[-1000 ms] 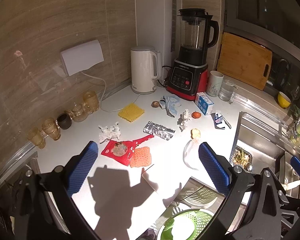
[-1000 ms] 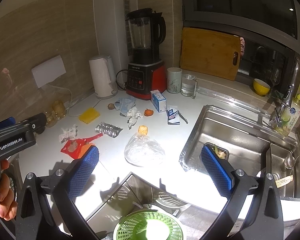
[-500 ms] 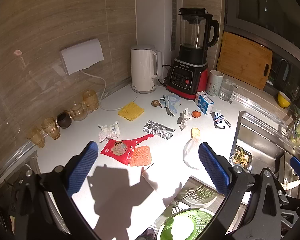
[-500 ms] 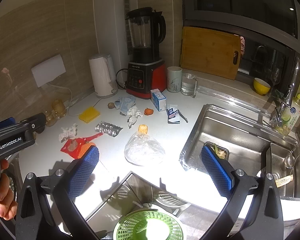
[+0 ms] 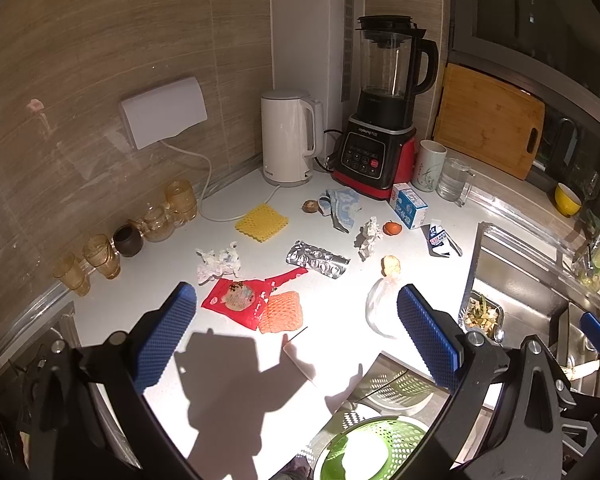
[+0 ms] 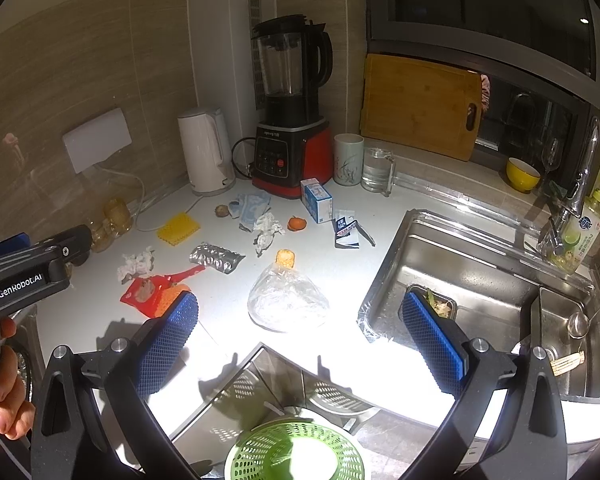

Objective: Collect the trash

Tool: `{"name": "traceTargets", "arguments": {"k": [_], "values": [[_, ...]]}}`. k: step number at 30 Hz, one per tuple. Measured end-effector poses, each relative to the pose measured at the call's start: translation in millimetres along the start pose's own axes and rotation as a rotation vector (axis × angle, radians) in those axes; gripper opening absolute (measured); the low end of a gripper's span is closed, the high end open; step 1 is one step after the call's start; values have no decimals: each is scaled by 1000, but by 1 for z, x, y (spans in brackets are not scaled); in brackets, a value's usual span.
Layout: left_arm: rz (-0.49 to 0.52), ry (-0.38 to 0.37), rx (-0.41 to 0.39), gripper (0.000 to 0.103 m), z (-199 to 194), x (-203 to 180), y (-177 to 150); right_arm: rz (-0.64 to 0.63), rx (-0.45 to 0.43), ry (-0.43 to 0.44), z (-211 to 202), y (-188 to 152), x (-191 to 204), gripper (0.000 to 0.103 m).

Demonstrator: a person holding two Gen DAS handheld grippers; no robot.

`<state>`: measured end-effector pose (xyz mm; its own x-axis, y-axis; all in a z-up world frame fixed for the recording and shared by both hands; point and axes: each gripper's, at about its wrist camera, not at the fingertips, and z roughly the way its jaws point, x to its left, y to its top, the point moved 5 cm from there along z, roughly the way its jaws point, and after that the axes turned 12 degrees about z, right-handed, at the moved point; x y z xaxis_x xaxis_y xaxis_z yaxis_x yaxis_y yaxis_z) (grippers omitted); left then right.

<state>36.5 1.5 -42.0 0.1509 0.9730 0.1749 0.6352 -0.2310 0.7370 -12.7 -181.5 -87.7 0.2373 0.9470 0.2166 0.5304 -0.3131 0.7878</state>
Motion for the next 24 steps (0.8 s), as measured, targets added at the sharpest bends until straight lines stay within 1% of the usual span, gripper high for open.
{"name": "traceTargets", "arguments": {"k": [24], "values": [[-1,-1,7,96,4,8,-1,-5,12,-1,3,-5,-2,101]]}}
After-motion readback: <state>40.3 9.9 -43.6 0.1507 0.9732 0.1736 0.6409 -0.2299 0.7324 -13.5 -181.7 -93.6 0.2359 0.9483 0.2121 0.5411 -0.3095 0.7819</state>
